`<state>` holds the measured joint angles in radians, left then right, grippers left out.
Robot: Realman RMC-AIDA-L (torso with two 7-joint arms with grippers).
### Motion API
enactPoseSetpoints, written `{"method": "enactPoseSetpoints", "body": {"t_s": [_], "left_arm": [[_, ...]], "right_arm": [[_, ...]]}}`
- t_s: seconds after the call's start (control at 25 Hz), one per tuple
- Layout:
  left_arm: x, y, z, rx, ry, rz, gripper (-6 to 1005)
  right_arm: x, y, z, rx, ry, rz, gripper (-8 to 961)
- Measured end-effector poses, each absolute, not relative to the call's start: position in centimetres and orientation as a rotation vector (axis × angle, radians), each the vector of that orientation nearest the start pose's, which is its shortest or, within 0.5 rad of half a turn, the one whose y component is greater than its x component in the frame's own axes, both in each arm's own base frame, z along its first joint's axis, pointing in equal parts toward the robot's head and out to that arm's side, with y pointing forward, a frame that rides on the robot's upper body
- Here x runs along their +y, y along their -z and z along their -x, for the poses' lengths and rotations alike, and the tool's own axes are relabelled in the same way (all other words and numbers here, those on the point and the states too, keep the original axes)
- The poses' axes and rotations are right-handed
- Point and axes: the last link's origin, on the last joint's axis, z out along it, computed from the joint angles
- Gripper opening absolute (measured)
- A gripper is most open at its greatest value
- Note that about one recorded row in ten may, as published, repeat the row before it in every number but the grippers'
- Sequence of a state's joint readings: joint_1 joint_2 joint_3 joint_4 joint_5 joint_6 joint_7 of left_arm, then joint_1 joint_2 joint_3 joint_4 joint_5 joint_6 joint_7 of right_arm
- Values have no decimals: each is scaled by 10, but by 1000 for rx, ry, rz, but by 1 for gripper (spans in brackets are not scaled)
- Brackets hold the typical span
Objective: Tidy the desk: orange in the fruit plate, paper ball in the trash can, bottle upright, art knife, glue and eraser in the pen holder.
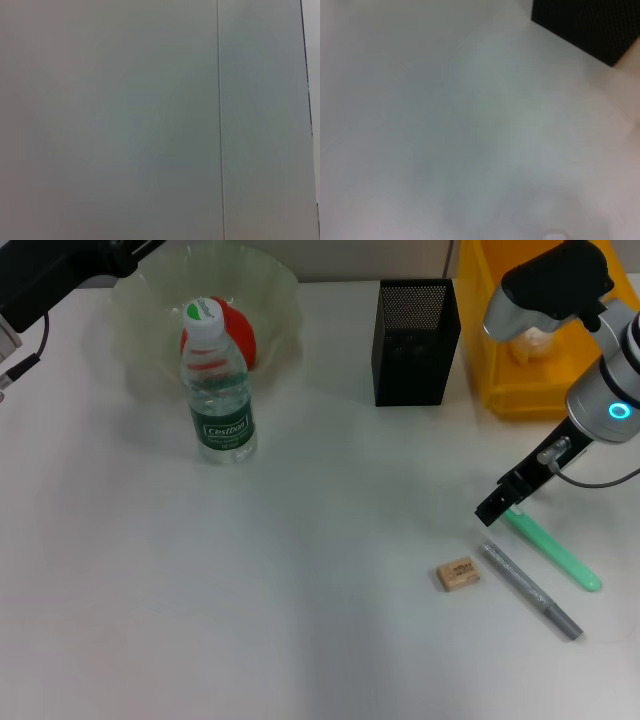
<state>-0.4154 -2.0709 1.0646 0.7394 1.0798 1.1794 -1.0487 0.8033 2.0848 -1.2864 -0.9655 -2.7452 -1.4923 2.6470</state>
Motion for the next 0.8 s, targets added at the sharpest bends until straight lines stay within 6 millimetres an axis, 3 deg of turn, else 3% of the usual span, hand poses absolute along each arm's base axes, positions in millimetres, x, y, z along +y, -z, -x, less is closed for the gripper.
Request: {"method": "enactPoseSetpoints", "body": {"t_s": [0.28,0.52,0.8], "left_arm": [[380,-49,229,-331,1021,2084,735],[379,-46,231,-338,1016,2087,735],[376,-46,234,-342,1018,2086,734]], "right_arm": [[382,25,-208,1156,722,2445,673],[380,31,-206,1118,772,2455,486],[380,32,-205,1112,782,2456,444]]}}
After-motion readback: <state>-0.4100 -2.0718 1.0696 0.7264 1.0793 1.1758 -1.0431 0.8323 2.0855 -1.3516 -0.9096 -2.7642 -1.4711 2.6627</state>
